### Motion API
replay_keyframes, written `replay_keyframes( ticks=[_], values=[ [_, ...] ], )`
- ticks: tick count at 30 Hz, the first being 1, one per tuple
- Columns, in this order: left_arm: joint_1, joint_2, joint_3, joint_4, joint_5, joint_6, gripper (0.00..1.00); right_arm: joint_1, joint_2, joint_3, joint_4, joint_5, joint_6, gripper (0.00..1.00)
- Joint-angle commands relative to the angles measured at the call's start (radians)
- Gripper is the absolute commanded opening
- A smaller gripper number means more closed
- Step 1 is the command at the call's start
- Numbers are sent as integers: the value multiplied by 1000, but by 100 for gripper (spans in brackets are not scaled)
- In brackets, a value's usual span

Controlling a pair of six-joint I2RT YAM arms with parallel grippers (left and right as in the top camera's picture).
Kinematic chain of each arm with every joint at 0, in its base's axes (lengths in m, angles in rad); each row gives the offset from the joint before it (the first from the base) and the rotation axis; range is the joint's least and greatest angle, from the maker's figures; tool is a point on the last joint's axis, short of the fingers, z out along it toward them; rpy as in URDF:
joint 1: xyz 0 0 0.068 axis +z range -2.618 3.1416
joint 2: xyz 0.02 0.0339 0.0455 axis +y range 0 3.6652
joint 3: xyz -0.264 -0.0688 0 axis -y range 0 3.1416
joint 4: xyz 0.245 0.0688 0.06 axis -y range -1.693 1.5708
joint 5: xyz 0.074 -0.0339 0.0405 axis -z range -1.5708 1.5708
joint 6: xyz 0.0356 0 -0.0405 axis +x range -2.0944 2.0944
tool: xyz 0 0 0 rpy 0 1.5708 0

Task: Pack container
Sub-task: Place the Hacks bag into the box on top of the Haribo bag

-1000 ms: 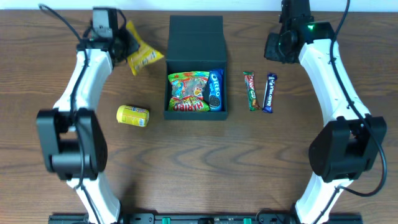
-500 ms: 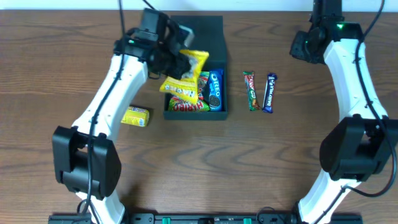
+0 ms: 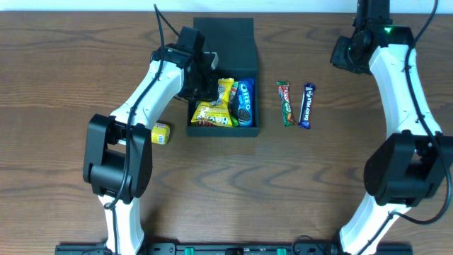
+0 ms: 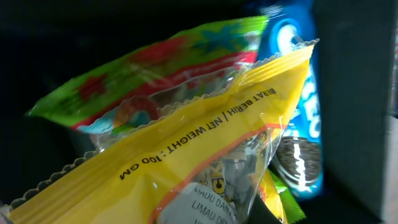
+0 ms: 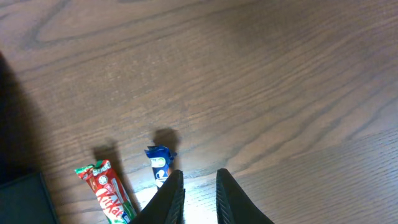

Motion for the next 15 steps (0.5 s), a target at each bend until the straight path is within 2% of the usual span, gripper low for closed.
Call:
replay_keyframes(
  ticks=[1, 2, 6, 10, 11, 12, 13, 15],
  values=[
    [5, -13, 3, 10, -37, -30, 36, -1, -2, -4, -4, 10, 0, 18],
    [5, -14, 3, 19, -35, -30, 53, -1, -2, -4, -4, 10, 0, 18],
    [4, -40, 40, 48, 14, -30, 71, -1, -2, -4, -3, 10, 0, 19],
    [11, -105, 117, 49, 13, -31, 75, -1, -2, -4, -5, -16, -1, 19],
    [16, -124, 133, 50, 3, -37, 76, 0, -2, -4, -5, -45, -7, 15],
    [24, -149, 148, 53, -15, -51, 77, 1, -2, -4, -5, -88, -28, 5],
    [32, -169, 157, 57, -35, -59, 77, 4, -2, -4, -5, -139, -55, 1],
    [72, -242, 166, 74, -124, -76, 86, 26, -2, -4, -5, -269, -132, 1]
  ],
)
